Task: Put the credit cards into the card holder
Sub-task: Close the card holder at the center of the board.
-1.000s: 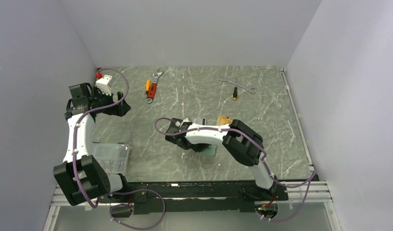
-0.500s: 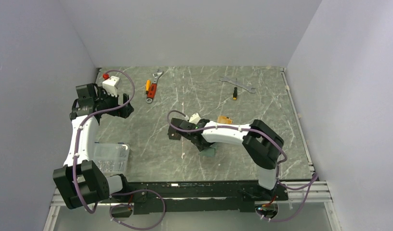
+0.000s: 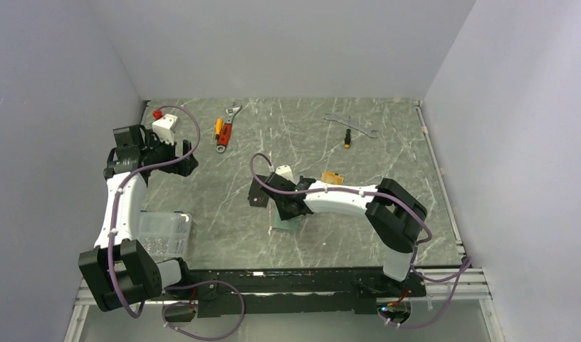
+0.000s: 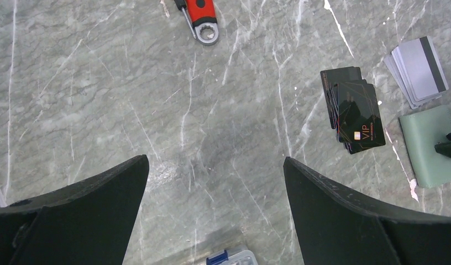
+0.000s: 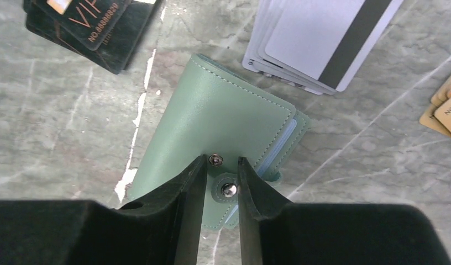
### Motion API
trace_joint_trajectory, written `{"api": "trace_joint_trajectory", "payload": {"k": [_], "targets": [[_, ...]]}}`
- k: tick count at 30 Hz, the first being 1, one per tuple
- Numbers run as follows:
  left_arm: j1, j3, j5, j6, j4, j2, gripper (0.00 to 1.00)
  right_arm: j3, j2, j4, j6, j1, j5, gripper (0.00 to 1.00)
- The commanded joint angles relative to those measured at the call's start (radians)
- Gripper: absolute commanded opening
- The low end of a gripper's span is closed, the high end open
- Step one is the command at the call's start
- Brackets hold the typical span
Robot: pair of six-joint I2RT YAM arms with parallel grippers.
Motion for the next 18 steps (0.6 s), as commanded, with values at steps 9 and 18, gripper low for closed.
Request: {"api": "trace_joint_trajectory", "payload": {"k": [9,18], "targets": [[-0.019,-0.039,0.079,-0.055,0.050,0.004,0.99,0.022,-0.221,-0.075,-0.006,-0.079,-0.107,0.74],[-0.028,-0.011,0.083,-0.147,0.117,0.034,0.99,0.102,-0.387,-0.160,-0.131,-0.342,-0.070,1.00]]}}
